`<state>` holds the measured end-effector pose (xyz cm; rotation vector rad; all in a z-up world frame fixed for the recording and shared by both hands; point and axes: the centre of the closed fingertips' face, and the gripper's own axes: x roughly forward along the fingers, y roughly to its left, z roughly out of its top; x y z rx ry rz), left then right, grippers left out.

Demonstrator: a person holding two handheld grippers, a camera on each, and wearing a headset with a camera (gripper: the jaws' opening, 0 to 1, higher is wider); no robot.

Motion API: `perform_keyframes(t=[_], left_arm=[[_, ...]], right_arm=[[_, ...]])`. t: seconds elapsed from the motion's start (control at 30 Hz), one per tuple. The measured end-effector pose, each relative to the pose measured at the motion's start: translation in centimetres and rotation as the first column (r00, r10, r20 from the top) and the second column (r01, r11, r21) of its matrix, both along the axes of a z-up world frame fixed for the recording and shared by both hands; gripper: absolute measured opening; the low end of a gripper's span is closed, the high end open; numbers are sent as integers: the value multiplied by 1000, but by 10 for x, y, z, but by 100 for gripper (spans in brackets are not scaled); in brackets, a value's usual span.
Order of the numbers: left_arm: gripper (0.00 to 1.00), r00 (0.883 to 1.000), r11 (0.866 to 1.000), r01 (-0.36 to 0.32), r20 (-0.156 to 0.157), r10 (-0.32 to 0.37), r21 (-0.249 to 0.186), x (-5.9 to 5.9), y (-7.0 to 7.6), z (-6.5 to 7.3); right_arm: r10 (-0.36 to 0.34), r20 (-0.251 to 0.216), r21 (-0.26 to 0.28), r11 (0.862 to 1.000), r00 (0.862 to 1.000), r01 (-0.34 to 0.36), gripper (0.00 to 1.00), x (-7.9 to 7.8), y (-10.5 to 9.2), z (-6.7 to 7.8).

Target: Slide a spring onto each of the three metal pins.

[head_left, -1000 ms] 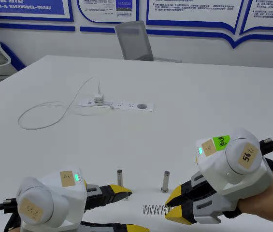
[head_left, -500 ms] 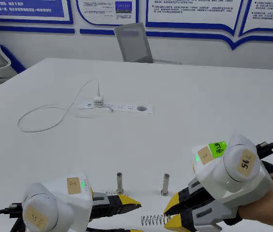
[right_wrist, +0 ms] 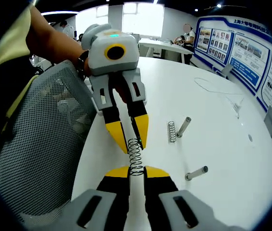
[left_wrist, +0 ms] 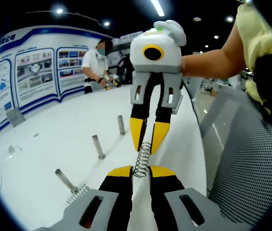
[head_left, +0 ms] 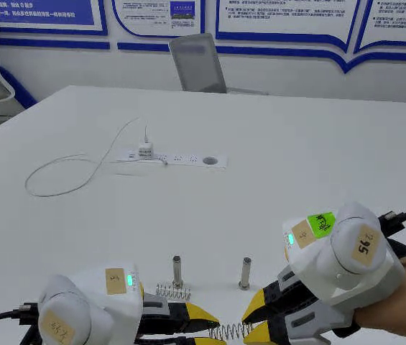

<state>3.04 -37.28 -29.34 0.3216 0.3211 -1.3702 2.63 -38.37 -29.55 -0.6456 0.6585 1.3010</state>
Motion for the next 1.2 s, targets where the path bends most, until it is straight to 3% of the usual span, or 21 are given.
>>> perform_keyframes(t=[0.47, 1.2], left_arm=[[11, 1000, 1000, -8, 9, 8, 10, 3, 1, -2], [11, 1000, 1000, 5, 25, -5, 5, 2, -1, 3]], right_arm=[[-21, -11, 81, 996, 1000, 21, 12, 2, 9, 22], [-3, 31, 163, 987, 1000, -2, 12, 3, 39, 46]])
